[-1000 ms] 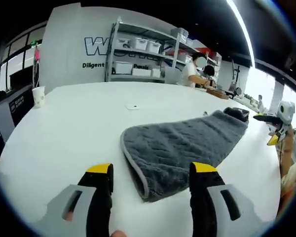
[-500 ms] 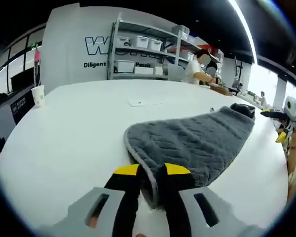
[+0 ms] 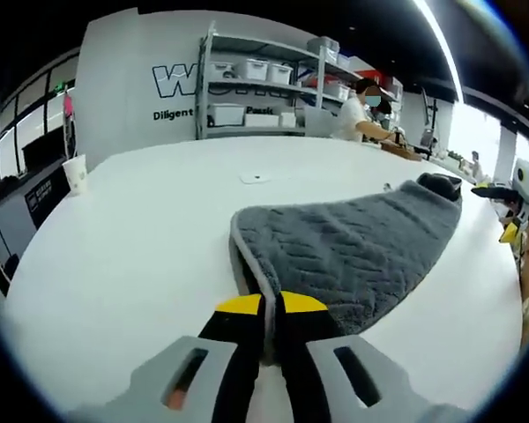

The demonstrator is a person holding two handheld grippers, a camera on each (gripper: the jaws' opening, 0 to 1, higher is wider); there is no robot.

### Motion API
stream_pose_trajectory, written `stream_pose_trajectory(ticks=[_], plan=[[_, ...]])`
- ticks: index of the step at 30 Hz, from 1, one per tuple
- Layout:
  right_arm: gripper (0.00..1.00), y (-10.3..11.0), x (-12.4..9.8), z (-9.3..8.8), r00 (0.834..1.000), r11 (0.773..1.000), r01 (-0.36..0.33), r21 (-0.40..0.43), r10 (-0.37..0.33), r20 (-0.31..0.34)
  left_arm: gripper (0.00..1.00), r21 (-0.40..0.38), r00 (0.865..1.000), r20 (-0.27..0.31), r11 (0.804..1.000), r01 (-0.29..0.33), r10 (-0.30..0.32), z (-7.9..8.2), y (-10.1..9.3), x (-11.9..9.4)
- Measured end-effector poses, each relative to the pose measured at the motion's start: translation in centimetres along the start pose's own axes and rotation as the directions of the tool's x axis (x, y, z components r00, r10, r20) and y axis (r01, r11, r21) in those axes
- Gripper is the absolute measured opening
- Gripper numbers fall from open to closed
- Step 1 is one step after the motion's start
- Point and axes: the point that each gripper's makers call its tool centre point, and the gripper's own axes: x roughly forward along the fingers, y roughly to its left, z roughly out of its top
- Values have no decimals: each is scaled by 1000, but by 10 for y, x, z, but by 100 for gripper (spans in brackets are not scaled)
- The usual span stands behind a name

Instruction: Open the folded towel by lifting each exposed corner and separating the folded layers until the towel lies flat within the target outline without major curled edges

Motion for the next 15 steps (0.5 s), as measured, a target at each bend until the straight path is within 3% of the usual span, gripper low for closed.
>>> stream_pose_trajectory(ticks=[15], plan=[[95, -4, -3, -2, 1000, 1000, 10, 7, -10, -2, 5, 12, 997, -17, 997, -78, 78, -11, 33, -22]])
